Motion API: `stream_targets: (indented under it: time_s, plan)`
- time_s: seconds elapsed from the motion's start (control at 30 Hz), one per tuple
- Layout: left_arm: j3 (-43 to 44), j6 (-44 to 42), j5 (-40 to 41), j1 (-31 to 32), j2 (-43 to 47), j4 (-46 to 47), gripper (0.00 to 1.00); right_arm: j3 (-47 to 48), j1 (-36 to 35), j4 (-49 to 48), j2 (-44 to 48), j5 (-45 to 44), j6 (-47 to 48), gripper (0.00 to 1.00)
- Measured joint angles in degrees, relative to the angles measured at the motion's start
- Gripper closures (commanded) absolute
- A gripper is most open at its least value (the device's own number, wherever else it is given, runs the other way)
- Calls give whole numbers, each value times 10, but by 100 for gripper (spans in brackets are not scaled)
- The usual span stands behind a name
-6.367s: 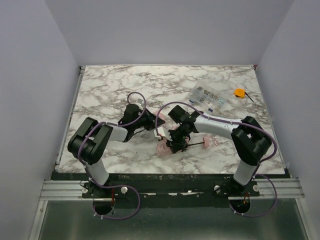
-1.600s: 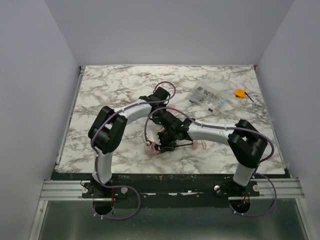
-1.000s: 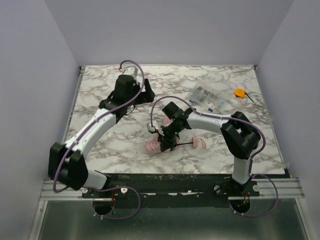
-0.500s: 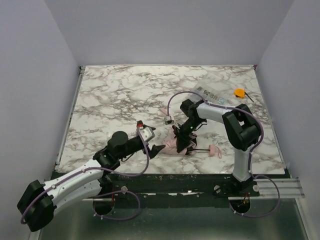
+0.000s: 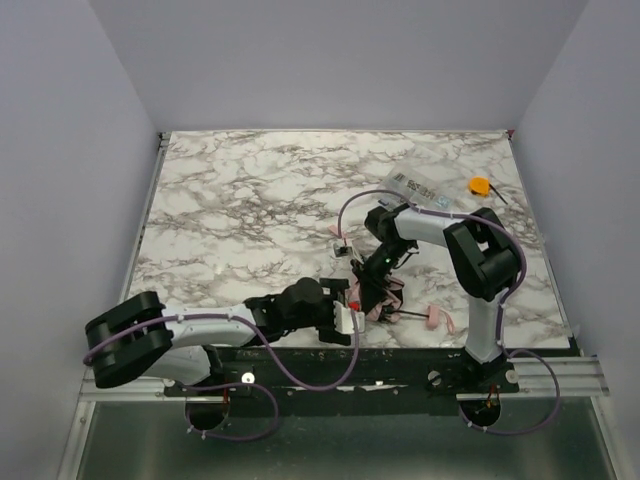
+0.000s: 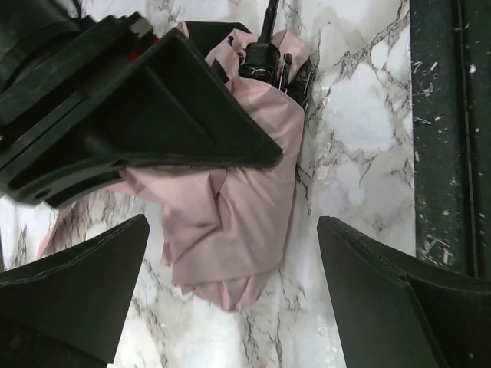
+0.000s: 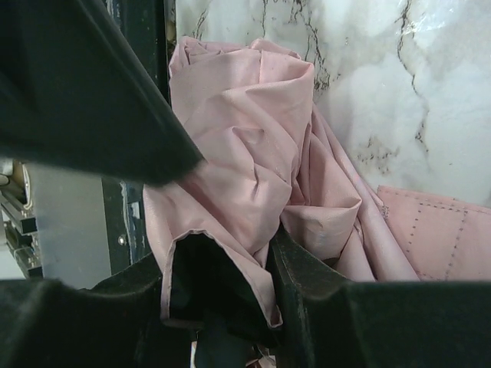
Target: Put away the umbrella
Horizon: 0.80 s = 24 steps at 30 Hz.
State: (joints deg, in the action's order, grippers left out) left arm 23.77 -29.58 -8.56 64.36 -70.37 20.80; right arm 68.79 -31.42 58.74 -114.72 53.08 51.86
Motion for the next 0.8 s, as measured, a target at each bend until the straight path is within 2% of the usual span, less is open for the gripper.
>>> stream_targets:
  time_s: [0.1,0.17,0.23,0.3,0.33,0.4,0.57,0.73,0.8]
  plan:
    - [31,-22,22,19,-70,11,15,-4,0,-1,3,0,-2,87]
    - [52,-31,38,30,-113,14,30,-8,0,-2,6,0,-3,83]
    - [78,-30,55,37,-153,8,50,-14,0,-5,11,-1,-4,75]
    - [97,-24,66,41,-177,0,83,-19,2,-8,17,-3,-6,65]
    - [106,-14,67,42,-184,-10,96,-20,5,-8,20,-5,-7,60]
    - [124,5,67,45,-198,-26,100,-24,13,-5,31,-15,-5,49]
    - [150,79,75,43,-228,-13,100,-19,55,-4,62,-52,-2,33]
    - [163,151,78,30,-250,9,100,20,135,-13,97,-87,9,28]
    - [172,190,58,15,-259,9,100,32,174,-38,127,-98,20,22]
